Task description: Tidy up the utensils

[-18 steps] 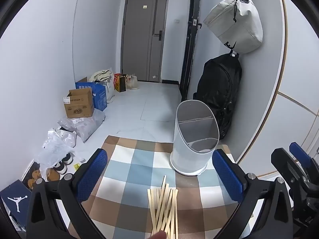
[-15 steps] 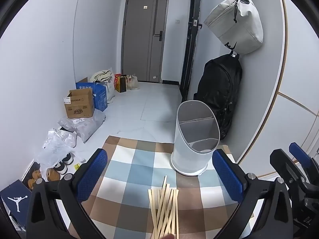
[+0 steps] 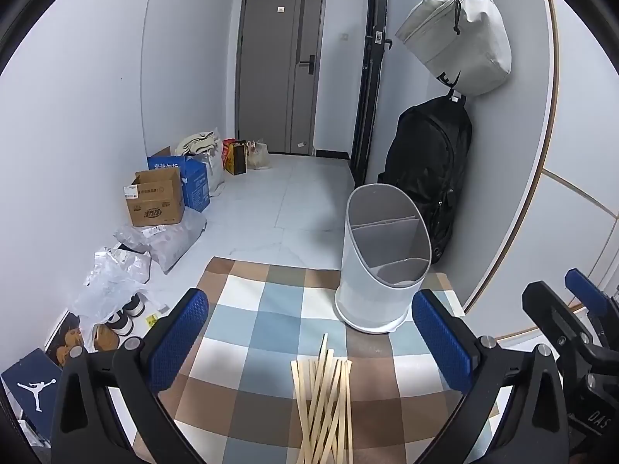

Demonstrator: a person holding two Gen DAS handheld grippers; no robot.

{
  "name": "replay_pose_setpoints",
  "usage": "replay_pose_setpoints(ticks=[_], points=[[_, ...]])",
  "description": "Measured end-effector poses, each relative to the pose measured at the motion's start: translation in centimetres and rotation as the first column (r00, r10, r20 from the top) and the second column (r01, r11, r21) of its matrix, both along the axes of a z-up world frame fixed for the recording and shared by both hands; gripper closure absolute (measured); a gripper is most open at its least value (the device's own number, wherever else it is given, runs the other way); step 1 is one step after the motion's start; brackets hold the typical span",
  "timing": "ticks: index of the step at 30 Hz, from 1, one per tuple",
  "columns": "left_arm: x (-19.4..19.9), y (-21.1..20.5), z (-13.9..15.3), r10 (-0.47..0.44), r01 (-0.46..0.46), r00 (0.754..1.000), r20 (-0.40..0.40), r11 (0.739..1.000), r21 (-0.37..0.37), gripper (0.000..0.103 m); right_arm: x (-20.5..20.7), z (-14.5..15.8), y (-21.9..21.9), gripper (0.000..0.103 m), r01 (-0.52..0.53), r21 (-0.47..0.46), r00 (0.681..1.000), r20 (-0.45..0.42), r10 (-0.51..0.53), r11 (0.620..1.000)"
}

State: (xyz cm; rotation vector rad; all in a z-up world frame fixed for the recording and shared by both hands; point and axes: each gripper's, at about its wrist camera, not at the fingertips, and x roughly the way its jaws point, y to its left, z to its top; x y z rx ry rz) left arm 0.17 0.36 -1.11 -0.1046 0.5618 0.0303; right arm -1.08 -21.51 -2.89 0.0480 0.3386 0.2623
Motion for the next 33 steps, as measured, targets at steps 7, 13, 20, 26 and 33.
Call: replay_pose_setpoints(ticks=[7,13,20,26,33], points=[[0.09,0.09,-0.07,-0.001,0.001,1.000,-0.002,1.000,-0.002,0.001,0.09,-0.04,-0.25,0.000,0.015,0.002,1.000,-0.008,-0.015,1.000],[0.11,0.14,-0.19,-0.008,0.008,1.000,-0.009,1.000,-0.009,0.001,0.01,-0.18,-0.19,0.000,0.020,0.002,1.000,-0.014,-0.020,1.000],[0.17,0.09,-0.30,-0.010,0.009,1.000,-0.014,1.000,-0.012,0.001,0.17,-0.09,-0.36,0.000,0.025,0.002,1.000,-0.019,-0.025,1.000],[0.09,-0.11,-0.27,-0.006,0.006,1.000,-0.009,1.000,0.000,0.001,0.34,-0.11,-0.36,0.000,0.027,0.003,0.999,-0.025,-0.027,1.000],[0.15,-0.21,-0.26,-0.004,0.004,1.000,-0.007,1.000,0.005,0.001,0.28,-0.20,-0.20,0.000,0.028,-0.002,0.999,-0.021,-0.028,1.000]])
